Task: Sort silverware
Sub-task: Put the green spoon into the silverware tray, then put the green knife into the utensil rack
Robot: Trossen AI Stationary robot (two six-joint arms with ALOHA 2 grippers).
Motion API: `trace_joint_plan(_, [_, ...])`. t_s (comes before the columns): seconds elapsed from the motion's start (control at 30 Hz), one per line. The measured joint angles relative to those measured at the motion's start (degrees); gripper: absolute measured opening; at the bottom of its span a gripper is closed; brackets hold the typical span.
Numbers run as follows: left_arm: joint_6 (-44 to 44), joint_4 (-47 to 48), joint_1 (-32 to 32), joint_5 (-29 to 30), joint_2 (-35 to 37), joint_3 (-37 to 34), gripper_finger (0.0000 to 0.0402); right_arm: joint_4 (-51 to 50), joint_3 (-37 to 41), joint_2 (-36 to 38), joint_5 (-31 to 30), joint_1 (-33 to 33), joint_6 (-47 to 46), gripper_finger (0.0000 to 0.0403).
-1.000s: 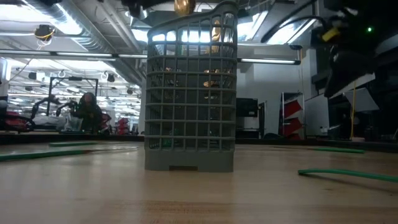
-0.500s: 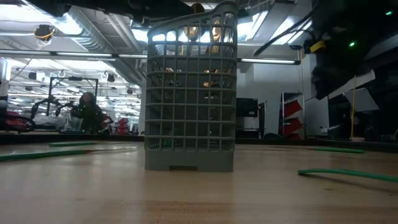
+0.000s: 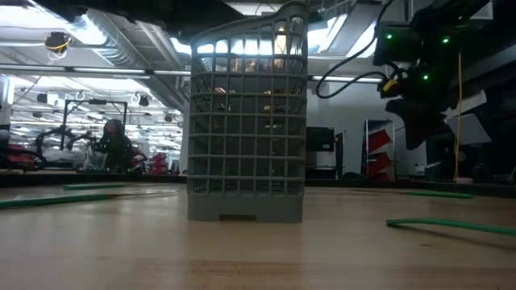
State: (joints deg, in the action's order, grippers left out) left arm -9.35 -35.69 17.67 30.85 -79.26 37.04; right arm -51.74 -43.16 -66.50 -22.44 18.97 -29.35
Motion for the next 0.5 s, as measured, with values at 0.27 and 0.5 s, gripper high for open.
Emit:
trace_joint_plan(0.27, [4.99, 1.98, 0.78, 0.0, 0.0, 0.0, 0.0105, 2.32, -0.01, 0.0, 8.96, 7.68, 6.07, 0.0088])
trace_joint_plan(0.5, [4.93, 1.99, 2.47, 0.0, 0.0, 0.0, 0.0111, 2.32, -0.01, -0.01, 13.5, 11.16, 8.52, 0.0088])
